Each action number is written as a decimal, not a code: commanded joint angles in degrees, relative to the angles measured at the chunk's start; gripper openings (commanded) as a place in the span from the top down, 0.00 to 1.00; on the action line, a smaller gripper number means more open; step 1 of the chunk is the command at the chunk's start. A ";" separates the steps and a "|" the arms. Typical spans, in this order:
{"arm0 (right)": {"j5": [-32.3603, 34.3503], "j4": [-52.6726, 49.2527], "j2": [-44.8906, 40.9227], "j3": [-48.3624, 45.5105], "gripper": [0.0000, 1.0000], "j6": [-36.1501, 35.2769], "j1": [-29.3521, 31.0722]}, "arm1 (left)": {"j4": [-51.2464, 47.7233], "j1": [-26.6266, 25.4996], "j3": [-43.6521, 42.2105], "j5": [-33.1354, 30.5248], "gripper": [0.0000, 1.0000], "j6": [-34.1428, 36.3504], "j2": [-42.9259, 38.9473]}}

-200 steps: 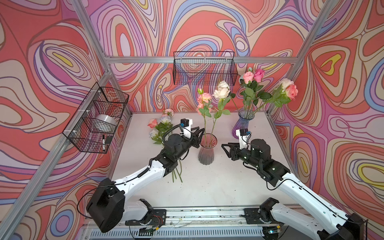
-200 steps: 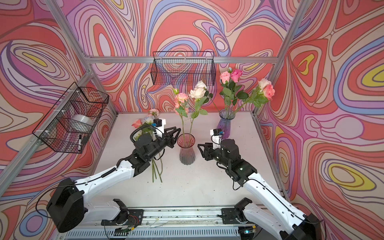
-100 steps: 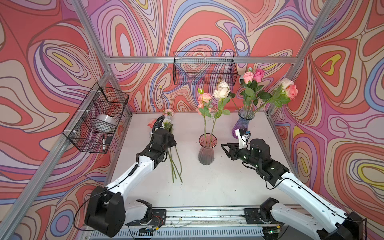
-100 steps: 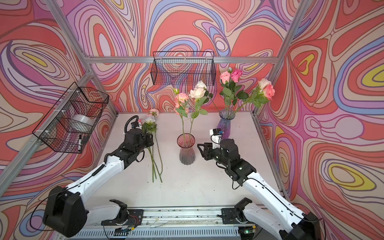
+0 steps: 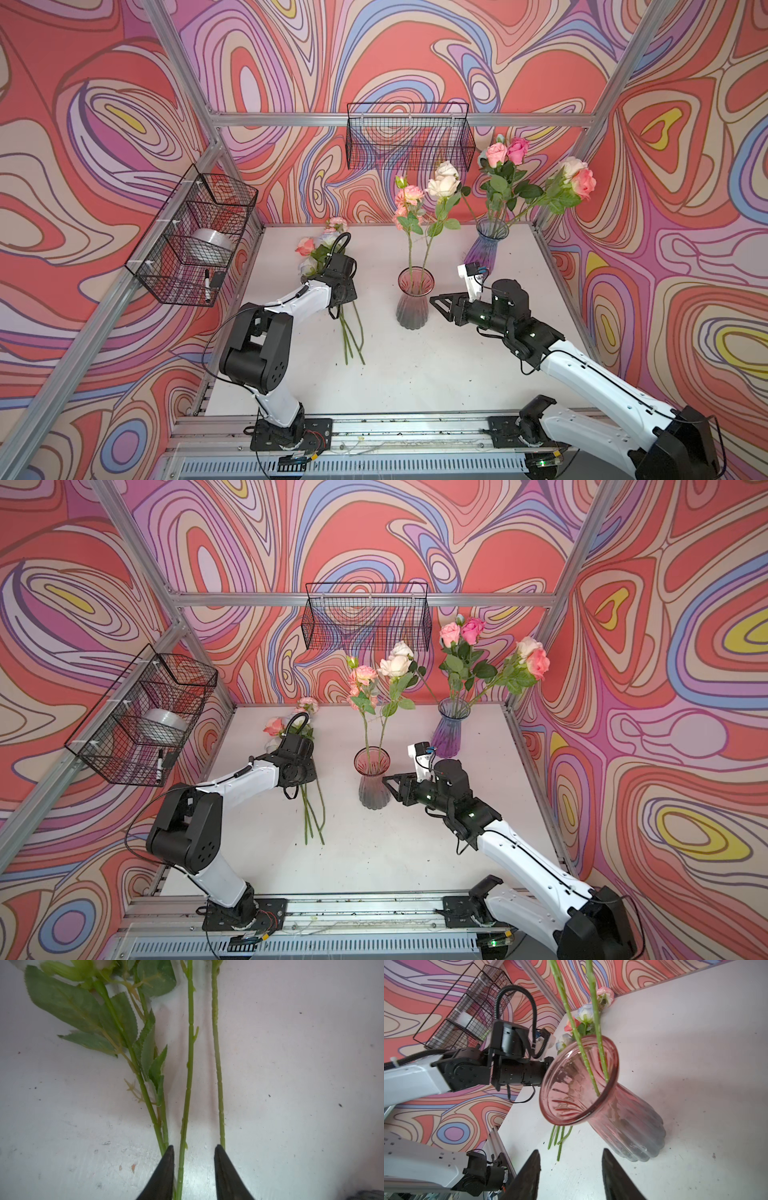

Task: Arrange the flowers into the vase
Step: 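Move the left gripper to the bunch and close it on a stem, then lift the white rose upright with the left gripper while the right reaches toward it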

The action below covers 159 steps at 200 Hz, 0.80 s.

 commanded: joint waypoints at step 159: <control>4.49 -2.35 -2.80 1.60 0.52 -1.32 0.21 | -1.08 0.64 3.75 1.75 1.00 2.69 3.58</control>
